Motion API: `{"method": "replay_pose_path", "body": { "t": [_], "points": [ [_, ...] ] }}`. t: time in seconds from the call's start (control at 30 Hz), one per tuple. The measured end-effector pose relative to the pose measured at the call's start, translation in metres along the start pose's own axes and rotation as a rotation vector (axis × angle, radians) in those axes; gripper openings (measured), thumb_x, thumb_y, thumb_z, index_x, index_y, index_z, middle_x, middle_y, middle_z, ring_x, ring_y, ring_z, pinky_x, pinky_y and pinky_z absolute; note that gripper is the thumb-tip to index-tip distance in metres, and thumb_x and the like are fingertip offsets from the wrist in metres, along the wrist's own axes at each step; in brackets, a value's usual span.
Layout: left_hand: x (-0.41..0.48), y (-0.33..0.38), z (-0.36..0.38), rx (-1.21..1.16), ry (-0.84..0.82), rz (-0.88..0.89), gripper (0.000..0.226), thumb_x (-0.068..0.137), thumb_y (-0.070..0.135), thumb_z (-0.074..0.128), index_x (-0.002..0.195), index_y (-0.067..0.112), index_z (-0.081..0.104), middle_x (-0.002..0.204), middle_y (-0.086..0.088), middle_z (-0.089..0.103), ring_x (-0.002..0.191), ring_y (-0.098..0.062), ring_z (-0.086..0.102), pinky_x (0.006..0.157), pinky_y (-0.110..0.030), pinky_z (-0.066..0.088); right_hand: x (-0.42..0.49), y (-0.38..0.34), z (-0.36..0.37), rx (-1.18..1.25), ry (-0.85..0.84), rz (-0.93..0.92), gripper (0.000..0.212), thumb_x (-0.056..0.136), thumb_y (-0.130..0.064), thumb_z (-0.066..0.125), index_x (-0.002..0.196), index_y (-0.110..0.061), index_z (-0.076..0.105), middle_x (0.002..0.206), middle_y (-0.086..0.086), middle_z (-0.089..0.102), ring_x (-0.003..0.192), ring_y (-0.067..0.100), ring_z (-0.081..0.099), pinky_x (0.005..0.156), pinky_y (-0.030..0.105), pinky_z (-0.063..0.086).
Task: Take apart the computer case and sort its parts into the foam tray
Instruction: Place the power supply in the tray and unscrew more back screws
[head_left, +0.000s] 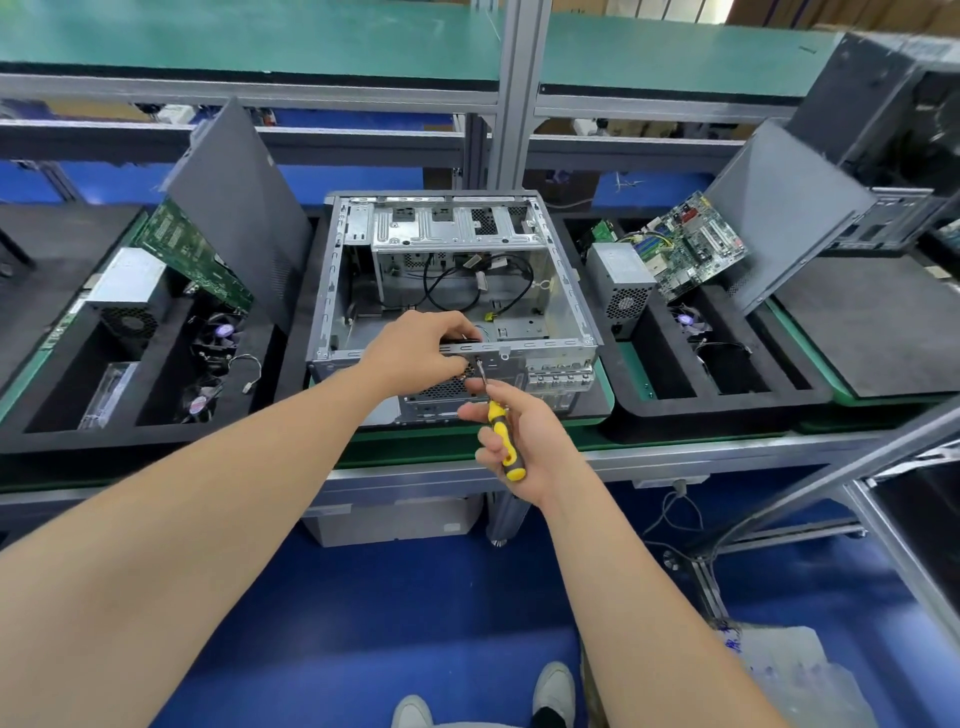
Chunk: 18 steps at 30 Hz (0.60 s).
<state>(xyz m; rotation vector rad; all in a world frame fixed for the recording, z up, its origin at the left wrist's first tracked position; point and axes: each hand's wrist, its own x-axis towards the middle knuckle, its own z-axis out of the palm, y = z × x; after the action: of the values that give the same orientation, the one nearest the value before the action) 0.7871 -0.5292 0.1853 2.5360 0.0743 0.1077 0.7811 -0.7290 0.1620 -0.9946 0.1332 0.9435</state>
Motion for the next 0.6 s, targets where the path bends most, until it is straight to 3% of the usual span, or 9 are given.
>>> {"method": "replay_pose_path", "body": {
  "t": [0.03,0.1,0.17,0.2,0.27,0.33,0.37,0.5,0.6],
  "points": [
    [-0.004,0.002,0.000,-0.017,0.033,0.019,0.039,0.081,0.022,0.064,0.118,0.033,0.067,0.117,0.015,0.069,0.113,-0.004,0.061,0.096,-0.040,0.053,0.000,0.002,0.001,0.087,-0.024,0.025,0.026,0.109,-0.023,0.051,0.127,-0.009,0.063,0.082,0.009,0.070,0.041,0.011,0.043,0.036,0.021,0.034],
    [-0.015,0.008,0.004,0.000,0.264,0.132,0.033,0.080,0.013,0.062,0.111,0.023,0.066,0.107,0.010,0.067,0.102,-0.011,0.057,0.092,-0.036,0.048,0.000,0.004,0.003,0.192,-0.061,0.042,0.025,0.108,-0.023,0.050,0.126,-0.009,0.061,0.078,0.005,0.064,0.040,0.010,0.039,0.035,0.021,0.030],
    [-0.033,0.015,0.015,-0.064,0.513,0.160,0.015,0.081,0.015,0.058,0.093,0.022,0.063,0.085,0.009,0.061,0.081,-0.012,0.053,0.074,-0.027,0.045,0.000,0.004,0.004,0.212,-0.072,0.044,0.027,0.108,-0.023,0.047,0.126,-0.008,0.061,0.076,0.004,0.061,0.039,0.010,0.038,0.035,0.021,0.029],
    [-0.043,0.019,0.023,-0.160,0.546,0.089,0.008,0.082,0.020,0.056,0.085,0.023,0.061,0.075,0.009,0.060,0.070,-0.011,0.053,0.065,-0.025,0.044,0.001,0.003,0.004,0.203,-0.072,0.048,0.028,0.108,-0.022,0.046,0.125,-0.008,0.063,0.076,0.003,0.060,0.039,0.010,0.039,0.034,0.021,0.029],
    [-0.054,0.027,0.034,-0.513,0.400,-0.254,0.017,0.085,0.028,0.054,0.077,0.023,0.069,0.068,0.001,0.069,0.061,-0.013,0.062,0.060,-0.030,0.052,0.001,0.001,0.003,0.175,-0.067,0.056,0.029,0.109,-0.023,0.044,0.121,-0.006,0.064,0.075,0.004,0.060,0.039,0.010,0.040,0.034,0.021,0.030],
    [-0.053,0.035,0.040,-0.907,0.131,-0.646,0.026,0.090,0.031,0.056,0.085,0.019,0.079,0.081,-0.006,0.077,0.071,-0.020,0.071,0.071,-0.036,0.061,0.002,0.000,0.002,0.143,-0.064,0.062,0.029,0.109,-0.024,0.043,0.113,-0.005,0.064,0.074,0.004,0.059,0.039,0.010,0.041,0.034,0.020,0.030],
    [-0.050,0.037,0.042,-1.082,0.061,-0.753,0.027,0.092,0.032,0.058,0.094,0.015,0.079,0.085,-0.006,0.079,0.074,-0.022,0.072,0.076,-0.036,0.062,0.002,-0.001,0.002,0.123,-0.062,0.062,0.027,0.109,-0.024,0.043,0.108,-0.006,0.064,0.074,0.004,0.059,0.040,0.010,0.041,0.035,0.020,0.030],
    [-0.034,0.042,0.047,-1.477,0.026,-0.842,0.028,0.097,0.029,0.062,0.109,0.005,0.069,0.076,-0.002,0.074,0.046,-0.013,0.054,0.048,-0.022,0.049,0.004,0.000,0.002,0.044,-0.018,0.052,0.025,0.108,-0.026,0.047,0.094,-0.010,0.061,0.072,0.005,0.060,0.041,0.012,0.043,0.036,0.022,0.030],
    [-0.028,0.049,0.047,-1.556,-0.001,-0.840,0.018,0.100,0.026,0.059,0.101,0.009,0.066,0.082,-0.001,0.073,0.048,-0.008,0.041,0.039,-0.016,0.032,0.006,0.000,0.005,-0.020,0.063,0.042,0.026,0.107,-0.027,0.051,0.092,-0.011,0.065,0.069,0.006,0.061,0.042,0.014,0.045,0.036,0.022,0.034]
  ]
}}
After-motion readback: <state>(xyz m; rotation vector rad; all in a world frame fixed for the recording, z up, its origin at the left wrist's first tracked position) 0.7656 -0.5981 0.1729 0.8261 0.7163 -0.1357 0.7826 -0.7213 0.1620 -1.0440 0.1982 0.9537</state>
